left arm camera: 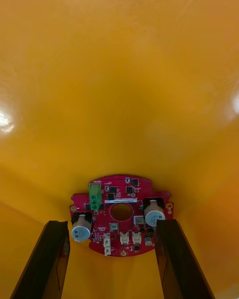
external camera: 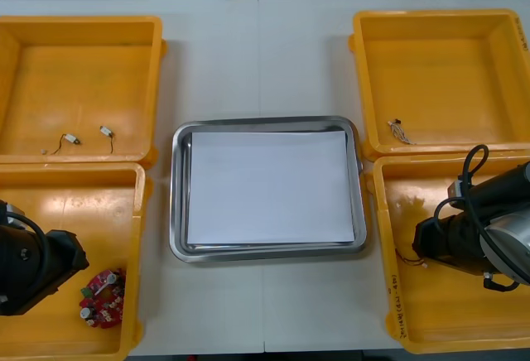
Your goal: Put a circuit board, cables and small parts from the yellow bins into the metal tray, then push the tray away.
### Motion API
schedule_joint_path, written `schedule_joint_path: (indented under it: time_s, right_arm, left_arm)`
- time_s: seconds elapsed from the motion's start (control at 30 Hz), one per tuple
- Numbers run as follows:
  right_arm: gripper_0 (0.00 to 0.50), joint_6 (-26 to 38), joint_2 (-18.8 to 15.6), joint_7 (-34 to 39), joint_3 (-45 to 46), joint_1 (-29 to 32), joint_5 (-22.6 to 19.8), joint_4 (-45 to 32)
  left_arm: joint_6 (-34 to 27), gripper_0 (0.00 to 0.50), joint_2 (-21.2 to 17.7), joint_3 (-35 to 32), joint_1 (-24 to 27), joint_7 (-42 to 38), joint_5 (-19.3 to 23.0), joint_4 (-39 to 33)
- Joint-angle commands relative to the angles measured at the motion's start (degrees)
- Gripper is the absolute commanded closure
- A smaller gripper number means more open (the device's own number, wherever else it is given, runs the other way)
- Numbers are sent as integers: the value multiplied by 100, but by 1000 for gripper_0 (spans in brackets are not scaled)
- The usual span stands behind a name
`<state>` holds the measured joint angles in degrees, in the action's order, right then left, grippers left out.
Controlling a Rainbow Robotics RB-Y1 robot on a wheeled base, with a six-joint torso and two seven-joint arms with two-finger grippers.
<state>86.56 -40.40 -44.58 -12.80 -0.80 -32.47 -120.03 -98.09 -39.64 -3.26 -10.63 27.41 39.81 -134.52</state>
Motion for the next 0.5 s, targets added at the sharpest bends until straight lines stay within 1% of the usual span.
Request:
schedule_joint_path:
  time_s: [0.03,0.13,0.27,0.37,0.43,0.47,0.5]
  right_arm:
    - [0,-69,-205,345,-127,124,56,-82]
    - [0,-113,-196,362,-135,142,65,-82]
    - [0,-184,-196,397,-144,177,83,-82]
    - [0,-184,-205,424,-144,186,74,-56]
    - [112,-201,-205,433,-144,186,65,-21]
    - [189,-227,-196,433,-144,186,65,14]
    - [224,-245,-205,433,-144,177,65,23]
  left_arm:
    - [229,0,123,133,-282,432,-166,-92]
    - [290,0,290,133,-370,660,-342,-92]
    - [510,0,668,124,-519,1091,-746,31]
    - [519,0,773,133,-537,1249,-887,66]
    - [536,0,773,159,-537,1275,-905,83]
    - [563,0,773,177,-545,1293,-913,110]
    - [572,0,773,186,-545,1302,-922,136]
